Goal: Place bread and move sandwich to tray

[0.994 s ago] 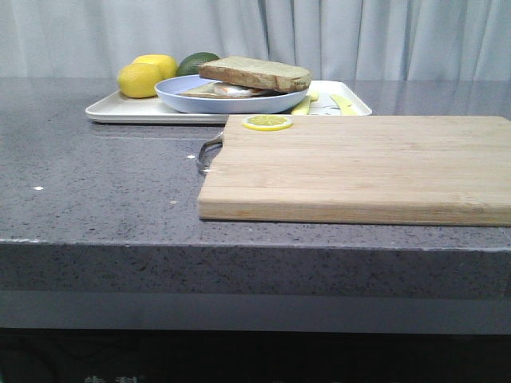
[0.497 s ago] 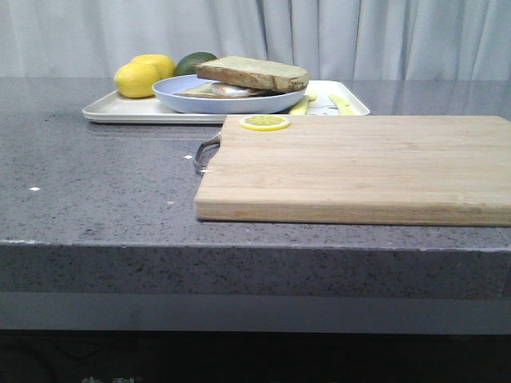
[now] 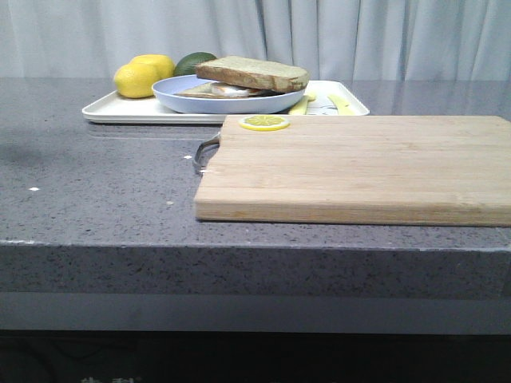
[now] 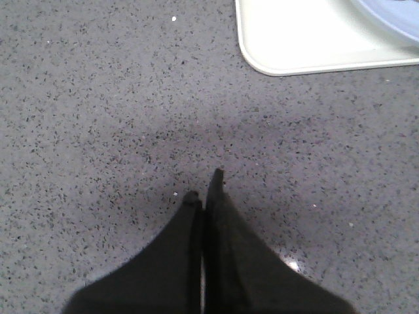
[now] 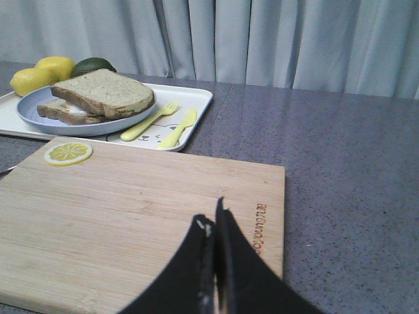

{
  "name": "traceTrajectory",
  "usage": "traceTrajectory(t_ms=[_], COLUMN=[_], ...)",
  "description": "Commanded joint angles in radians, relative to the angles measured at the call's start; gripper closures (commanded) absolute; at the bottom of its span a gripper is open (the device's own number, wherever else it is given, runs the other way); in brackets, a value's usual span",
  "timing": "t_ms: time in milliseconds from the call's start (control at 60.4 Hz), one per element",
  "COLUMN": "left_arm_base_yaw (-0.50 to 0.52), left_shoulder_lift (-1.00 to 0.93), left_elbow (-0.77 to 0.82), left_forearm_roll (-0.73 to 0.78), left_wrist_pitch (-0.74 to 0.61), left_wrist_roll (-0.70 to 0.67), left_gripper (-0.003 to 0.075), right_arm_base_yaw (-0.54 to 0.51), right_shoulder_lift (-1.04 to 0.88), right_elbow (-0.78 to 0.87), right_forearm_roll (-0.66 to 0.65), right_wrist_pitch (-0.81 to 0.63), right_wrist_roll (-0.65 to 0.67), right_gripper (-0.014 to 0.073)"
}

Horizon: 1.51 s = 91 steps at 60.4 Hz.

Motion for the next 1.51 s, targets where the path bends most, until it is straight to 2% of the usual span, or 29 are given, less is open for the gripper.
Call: traceTrajectory(t_ms=[0, 364, 712, 861, 1491], left_arm_base_yaw=[0.0, 0.0, 0.0, 0.0, 0.0], left_shoulder_lift=[-0.137, -0.632, -1.063, -1.142, -1.144], left_elbow=[0.087, 0.554, 0.846, 0.888, 0.888], left_forearm_roll=[-0.03, -0.032, -0.036, -0.036, -0.036], left_wrist_pitch=[-0.153, -0.457, -0.473, -0.473, -0.49], left_wrist_roll=[-0.01, -0.01, -0.01, -0.01, -0.01], left_gripper=[0.0739, 0.0739, 0.0739, 0.0739, 0.0739], right_arm_base_yaw=[-0.005, -0.005, -0.005, -0.005, -0.005], right_shoulder_lift=[0.009, 0.009, 0.009, 0.009, 0.009], right_elbow=[-0.028, -0.028, -0.028, -0.028, -0.028], right_forearm_roll=[0.013, 0.013, 0.013, 0.013, 0.013], right_wrist_pitch=[-0.082, -0.083, -0.083, -0.083, -0.083], right_wrist_roll=[-0.002, -0.002, -0.002, -0.002, -0.002], right_gripper=[0.067, 0.067, 0.067, 0.067, 0.067])
